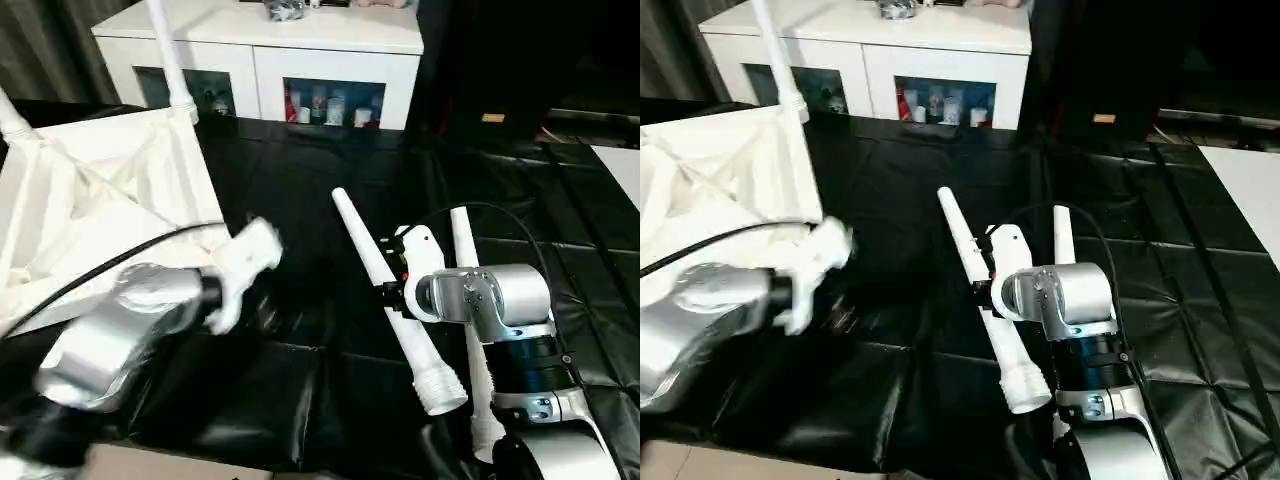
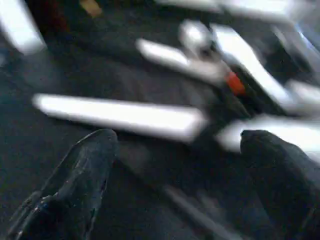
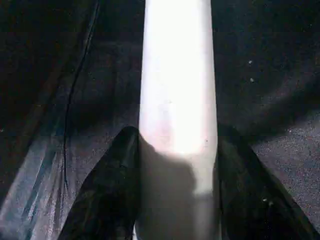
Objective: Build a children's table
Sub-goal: Pick table leg
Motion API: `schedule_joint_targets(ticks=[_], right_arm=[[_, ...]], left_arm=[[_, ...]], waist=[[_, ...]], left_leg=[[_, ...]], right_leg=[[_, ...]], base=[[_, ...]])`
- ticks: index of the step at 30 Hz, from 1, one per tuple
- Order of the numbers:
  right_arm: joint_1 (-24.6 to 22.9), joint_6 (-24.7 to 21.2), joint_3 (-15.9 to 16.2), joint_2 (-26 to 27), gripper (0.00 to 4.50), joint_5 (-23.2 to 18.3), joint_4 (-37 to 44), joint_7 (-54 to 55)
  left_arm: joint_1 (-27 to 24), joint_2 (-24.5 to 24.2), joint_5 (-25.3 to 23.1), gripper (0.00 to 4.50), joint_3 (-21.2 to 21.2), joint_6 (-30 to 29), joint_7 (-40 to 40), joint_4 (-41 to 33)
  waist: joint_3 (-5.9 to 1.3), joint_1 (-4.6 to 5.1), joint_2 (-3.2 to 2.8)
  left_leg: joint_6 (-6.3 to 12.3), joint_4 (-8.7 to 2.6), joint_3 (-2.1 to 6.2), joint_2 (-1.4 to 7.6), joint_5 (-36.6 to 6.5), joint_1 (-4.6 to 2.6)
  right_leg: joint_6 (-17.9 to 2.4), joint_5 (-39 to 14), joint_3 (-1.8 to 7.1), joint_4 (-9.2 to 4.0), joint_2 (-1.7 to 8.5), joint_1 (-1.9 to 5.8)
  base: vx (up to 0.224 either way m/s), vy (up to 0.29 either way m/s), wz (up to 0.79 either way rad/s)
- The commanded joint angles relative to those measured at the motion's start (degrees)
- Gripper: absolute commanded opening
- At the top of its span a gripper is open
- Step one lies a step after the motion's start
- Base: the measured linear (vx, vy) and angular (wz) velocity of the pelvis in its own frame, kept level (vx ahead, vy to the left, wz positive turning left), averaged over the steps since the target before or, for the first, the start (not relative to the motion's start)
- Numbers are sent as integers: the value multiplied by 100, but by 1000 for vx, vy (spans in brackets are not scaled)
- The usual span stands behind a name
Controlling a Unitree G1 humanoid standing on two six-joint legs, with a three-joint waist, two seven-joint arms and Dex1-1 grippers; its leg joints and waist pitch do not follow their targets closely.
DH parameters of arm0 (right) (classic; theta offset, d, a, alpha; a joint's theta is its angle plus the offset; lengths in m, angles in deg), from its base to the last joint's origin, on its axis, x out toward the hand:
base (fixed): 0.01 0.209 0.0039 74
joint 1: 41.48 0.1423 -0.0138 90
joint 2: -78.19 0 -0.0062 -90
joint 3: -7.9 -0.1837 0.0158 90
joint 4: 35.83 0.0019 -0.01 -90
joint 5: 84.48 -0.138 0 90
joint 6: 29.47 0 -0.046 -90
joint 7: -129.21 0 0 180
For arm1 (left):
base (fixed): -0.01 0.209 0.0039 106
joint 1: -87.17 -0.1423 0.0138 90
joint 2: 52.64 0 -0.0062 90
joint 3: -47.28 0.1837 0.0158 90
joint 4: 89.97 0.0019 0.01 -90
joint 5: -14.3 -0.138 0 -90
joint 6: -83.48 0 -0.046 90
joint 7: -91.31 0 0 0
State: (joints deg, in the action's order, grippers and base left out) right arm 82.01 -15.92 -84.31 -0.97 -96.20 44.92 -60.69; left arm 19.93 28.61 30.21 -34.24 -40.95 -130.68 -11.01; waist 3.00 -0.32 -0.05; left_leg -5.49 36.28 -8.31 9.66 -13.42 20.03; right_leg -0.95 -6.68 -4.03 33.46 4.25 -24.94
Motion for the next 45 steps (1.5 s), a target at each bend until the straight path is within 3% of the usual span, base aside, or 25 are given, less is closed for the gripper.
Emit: schedule_joint_targets(ticks=[1, 4, 6, 9, 11, 12, 14, 16, 17, 18, 19, 20, 21, 22, 23, 24, 25, 27, 28, 30, 32, 33, 35, 39, 45], right_arm=[[-103, 157, -257, 55, 172, -163, 203, 20], [-155, 343, -295, 62, 171, -196, 306, -24], [-314, 753, -449, 88, 170, -338, 651, -168], [-468, 1087, -679, 104, 170, -523, 1061, -350], [-484, 1285, -965, 148, 170, -658, 1322, -374], [-477, 1365, -1117, 175, 170, -718, 1438, -360], [-399, 1533, -1411, 228, 170, -837, 1604, -306], [-396, 1740, -1436, 201, 170, -845, 1665, -314], [-428, 1991, -1367, 125, 170, -763, 1733, -311], [-435, 2048, -1351, 108, 170, -745, 1748, -311], [-490, 2307, -1246, 20, 170, -637, 1821, -313], [-490, 2307, -1246, 20, 170, -637, 1821, -313], [-559, 2488, -1188, -5, 170, -541, 1923, -273], [-580, 2526, -1180, -4, 170, -522, 1951, -263], [-615, 2586, -1167, -2, 170, -491, 1996, -246], [-615, 2586, -1167, -2, 170, -491, 1996, -246], [-672, 2635, -1165, 25, 170, -487, 2068, -244], [-771, 2687, -1161, 93, 170, -494, 2180, -174], [-799, 2729, -1196, 136, 170, -540, 2216, -111], [-776, 2801, -1280, 176, 170, -628, 2221, -58], [-761, 2856, -1309, 172, 170, -677, 2208, -53], [-710, 2879, -1386, 176, 170, -811, 2183, -133], [-614, 2946, -1562, 239, 170, -1081, 2143, -293], [-439, 2876, -1805, 289, 170, -1647, 2079, -769], [-365, 2351, -1757, 38, 170, -2442, 2078, -1427]], left_arm=[[96, 221, -8, 450, -316, 6, 539, 143], [79, 311, -6, 450, -390, 76, 688, 171], [21, 435, -33, 450, -504, 140, 942, 209], [-78, 517, -141, 450, -532, 202, 1096, 210], [-138, 568, -231, 450, -536, 253, 1211, 242], [-164, 591, -268, 450, -539, 274, 1269, 261], [-169, 612, -277, 450, -577, 246, 1340, 323], [-163, 605, -318, 450, -579, 282, 1386, 368], [-151, 619, -335, 450, -592, 295, 1461, 413], [-148, 622, -339, 450, -596, 297, 1478, 423], [-133, 661, -377, 450, -613, 366, 1583, 481], [-133, 661, -377, 450, -613, 366, 1583, 481], [-105, 759, -480, 450, -649, 454, 1842, 555], [-100, 790, -511, 450, -660, 478, 1911, 571], [-91, 840, -561, 450, -678, 516, 2022, 598], [-91, 840, -561, 450, -678, 516, 2022, 598], [-101, 888, -712, 450, -586, 631, 2141, 574], [-110, 1115, -745, 450, -524, 630, 2310, 581], [-85, 1229, -678, 450, -500, 572, 2322, 556], [-30, 1263, -543, 450, -495, 501, 2202, 503], [-9, 1246, -507, 450, -490, 492, 2125, 480], [27, 1194, -377, 450, -507, 356, 1960, 441], [82, 1141, -71, 450, -546, 104, 1722, 384], [208, 1224, 592, 450, -707, -519, 1369, 239], [738, 1819, 2102, 450, -1163, -1916, 1285, 145]], waist=[[-384, -1, -33], [-392, -23, -27], [-438, -228, 57], [-430, -486, 26], [-415, -524, -60], [-364, -484, -143], [-355, -237, -214], [-316, -69, -250], [-246, -33, -220], [-236, -81, -66], [-271, -292, 152], [-271, -292, 152], [-251, -242, 53], [-295, -213, 50], [-306, -171, -60], [-260, -55, -176], [-344, 197, -300], [-306, 195, -394], [-281, 236, -392], [-286, 212, -387], [-266, 174, -327], [-263, 129, -156], [-344, -60, 2], [-346, -107, -77], [-349, -194, -9]], left_leg=[[-73, -509, 3, 156, -840, 84], [64, -495, -20, 117, -774, 119], [710, -184, 0, 69, -424, 198], [770, 410, 365, 188, -310, 406], [685, 241, 455, 217, -150, 398], [951, -176, 298, 182, -112, 184], [1360, -481, 107, 92, -331, -106], [1792, -849, -107, 159, -1115, -228], [1734, -1003, -206, 277, -1720, -187], [1282, -993, -393, 253, -2425, -199], [650, 41, -388, 6, -2466, -435], [650, 41, -388, 6, -2466, -435], [379, 899, 550, 64, -742, 258], [220, 750, 630, 38, -609, 326], [226, -56, 545, 15, -705, 185], [264, -376, 552, 22, -948, 33], [-32, -590, 649, 218, -1240, -102], [-1059, -683, 810, 427, -1784, -21], [-980, -809, 848, 689, -2319, -84], [-640, -841, 788, 694, -2520, -139], [-327, -788, 563, 459, -2869, -72], [-177, -549, 327, 51, -2899, -35], [397, -293, 230, 2, -1235, 73], [381, -602, 157, 155, -1155, 202], [408, -559, 55, 165, -1097, 182]], right_leg=[[-696, -2287, 224, -365, 274, 420], [-700, -2352, 253, -372, 336, 451], [-1098, -2734, 649, -540, 927, 622], [-1495, -3076, 1137, -766, 1650, 709], [-1852, -2533, 855, -651, 1295, 598], [-1552, -2661, 510, -521, 783, 372], [-1079, -2529, 136, -200, 154, 113], [-572, -1560, -295, 371, -131, -33], [-451, -1276, -382, 512, -10, 53], [-362, -1754, -237, 165, 305, 153], [-299, -3734, 504, -814, 1268, -54], [-299, -3734, 504, -814, 1268, -54], [-265, -5336, 936, -928, 1999, 469], [-265, -5263, 752, -822, 1821, 545], [-489, -4431, 243, -558, 967, 476], [-436, -3625, -13, -229, 339, 212], [-491, -1425, 30, 219, -16, 126], [-534, -27, 90, 213, 51, 286], [-316, -594, 80, 227, 77, 281], [-235, -882, 81, 190, 101, 287], [-276, -1289, 145, -54, 170, 349], [-287, -2404, 300, -377, 370, 334], [-105, -4672, 519, -585, 749, 349], [-604, -2477, 363, -312, 384, 339], [-918, -2212, 347, -291, 394, 371]], base=[[0, 0, 0], [0, 0, 0], [0, 0, 0], [-11, 57, -1], [-34, 131, 0], [-54, 191, 12], [-61, 210, 14], [-87, 234, 18], [-89, 183, 19], [-78, 127, 23], [-78, 127, 23], [-74, 161, 24], [-23, 239, -13], [-23, 239, -13], [-12, 269, -20], [-75, 197, 14], [-75, 197, 14], [-93, 156, 10], [-89, 153, 6], [-67, 38, 21], [-61, -15, 22], [-47, -75, 14], [-36, -84, 9], [-21, -69, -4], [-2, -9, 0]])
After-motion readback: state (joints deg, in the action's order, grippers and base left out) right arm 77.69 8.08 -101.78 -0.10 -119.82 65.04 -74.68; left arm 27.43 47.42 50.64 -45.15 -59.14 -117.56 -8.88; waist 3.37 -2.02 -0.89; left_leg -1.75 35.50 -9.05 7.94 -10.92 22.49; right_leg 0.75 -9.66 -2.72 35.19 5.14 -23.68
